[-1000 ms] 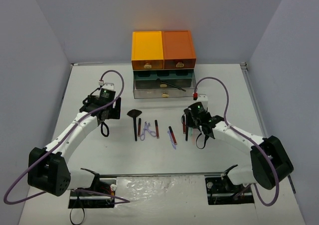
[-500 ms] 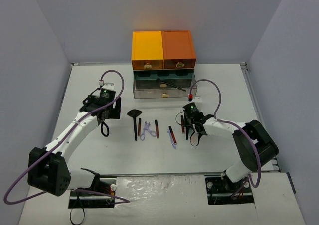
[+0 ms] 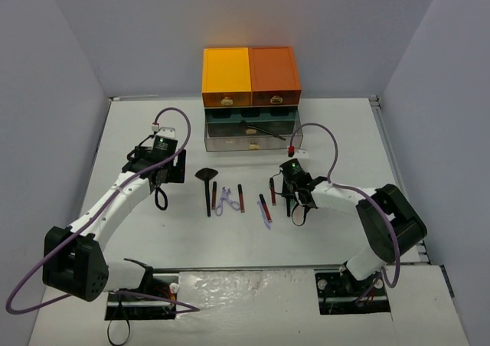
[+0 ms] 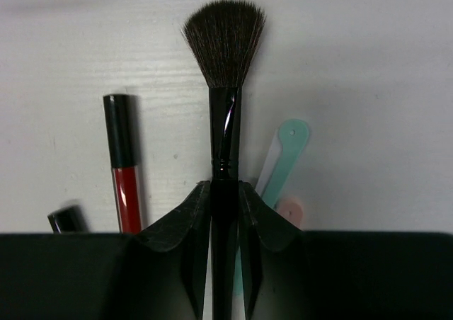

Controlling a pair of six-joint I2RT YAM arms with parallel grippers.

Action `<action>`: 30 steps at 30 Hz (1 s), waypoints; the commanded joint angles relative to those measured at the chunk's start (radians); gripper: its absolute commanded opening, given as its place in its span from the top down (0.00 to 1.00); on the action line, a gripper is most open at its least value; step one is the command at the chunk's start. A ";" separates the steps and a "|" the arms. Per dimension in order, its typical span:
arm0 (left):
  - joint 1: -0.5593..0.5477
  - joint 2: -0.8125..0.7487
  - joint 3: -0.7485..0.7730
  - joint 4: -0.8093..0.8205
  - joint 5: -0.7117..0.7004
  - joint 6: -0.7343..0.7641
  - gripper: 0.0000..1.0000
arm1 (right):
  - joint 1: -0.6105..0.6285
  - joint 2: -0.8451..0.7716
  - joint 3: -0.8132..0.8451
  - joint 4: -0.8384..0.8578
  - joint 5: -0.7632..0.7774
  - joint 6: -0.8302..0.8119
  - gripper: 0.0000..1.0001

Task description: Organize the makeup

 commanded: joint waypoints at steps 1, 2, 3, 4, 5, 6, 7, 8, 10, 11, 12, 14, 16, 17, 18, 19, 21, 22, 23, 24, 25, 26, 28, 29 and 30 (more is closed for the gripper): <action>0.007 -0.005 0.060 0.024 -0.013 -0.016 0.03 | 0.032 -0.172 0.080 -0.123 0.046 -0.073 1.00; 0.007 -0.003 0.060 0.024 -0.014 -0.017 0.03 | 0.036 -0.199 0.111 -0.170 0.033 -0.108 1.00; 0.007 -0.002 0.061 0.024 -0.015 -0.017 0.03 | 0.039 -0.221 0.145 -0.222 0.015 -0.148 1.00; 0.007 -0.001 0.061 0.023 -0.015 -0.017 0.03 | 0.039 -0.251 0.181 -0.249 0.004 -0.174 1.00; 0.007 0.000 0.061 0.023 -0.015 -0.016 0.03 | 0.040 -0.276 0.196 -0.273 -0.007 -0.201 1.00; 0.007 0.000 0.061 0.023 -0.015 -0.016 0.03 | 0.041 -0.295 0.218 -0.306 -0.033 -0.251 1.00; 0.007 0.000 0.062 0.023 -0.014 -0.016 0.03 | 0.041 -0.311 0.245 -0.332 -0.059 -0.299 1.00; 0.007 0.000 0.063 0.023 -0.012 -0.016 0.03 | 0.041 -0.327 0.280 -0.359 -0.087 -0.353 1.00; 0.007 -0.001 0.062 0.023 -0.012 -0.016 0.03 | 0.041 -0.336 0.371 -0.414 -0.139 -0.454 1.00; 0.007 -0.001 0.061 0.023 -0.011 -0.016 0.03 | 0.041 -0.335 0.416 -0.436 -0.162 -0.504 1.00; 0.007 -0.002 0.062 0.023 -0.010 -0.017 0.03 | 0.041 -0.325 0.455 -0.450 -0.183 -0.570 1.00; 0.007 -0.003 0.063 0.023 -0.009 -0.018 0.03 | 0.041 -0.286 0.520 -0.463 -0.257 -0.753 1.00; 0.007 -0.005 0.062 0.023 -0.009 -0.019 0.03 | 0.042 -0.236 0.592 -0.469 -0.284 -0.909 1.00; 0.007 -0.005 0.061 0.023 -0.009 -0.019 0.03 | 0.041 -0.207 0.627 -0.471 -0.290 -0.982 1.00; 0.007 -0.007 0.060 0.022 -0.009 -0.019 0.03 | 0.041 -0.178 0.656 -0.475 -0.295 -1.042 1.00; 0.007 -0.007 0.058 0.021 -0.010 -0.019 0.03 | 0.041 -0.146 0.687 -0.482 -0.300 -1.106 1.00; 0.007 -0.009 0.055 0.020 -0.012 -0.020 0.03 | 0.044 -0.062 0.778 -0.491 -0.297 -1.205 0.97; 0.007 -0.009 0.053 0.019 -0.013 -0.021 0.03 | 0.045 -0.021 0.823 -0.494 -0.292 -1.252 0.96; 0.007 -0.010 0.052 0.019 -0.014 -0.022 0.03 | 0.045 0.011 0.858 -0.493 -0.280 -1.296 0.94; 0.007 -0.011 0.052 0.017 -0.015 -0.023 0.03 | 0.045 0.048 0.899 -0.493 -0.269 -1.330 0.93; 0.007 -0.011 0.052 0.014 -0.015 -0.024 0.03 | 0.045 0.092 0.947 -0.494 -0.258 -1.352 0.93; 0.007 -0.011 0.051 0.011 -0.015 -0.026 0.03 | 0.045 0.128 0.985 -0.494 -0.247 -1.372 0.93; 0.006 -0.013 0.050 0.007 -0.016 -0.029 0.03 | 0.045 0.191 1.041 -0.492 -0.232 -1.404 0.92; 0.005 -0.016 0.049 0.004 -0.015 -0.033 0.03 | 0.045 0.228 1.067 -0.491 -0.228 -1.413 0.91; 0.005 -0.018 0.049 0.004 -0.012 -0.038 0.03 | 0.045 0.250 1.091 -0.489 -0.229 -1.415 0.89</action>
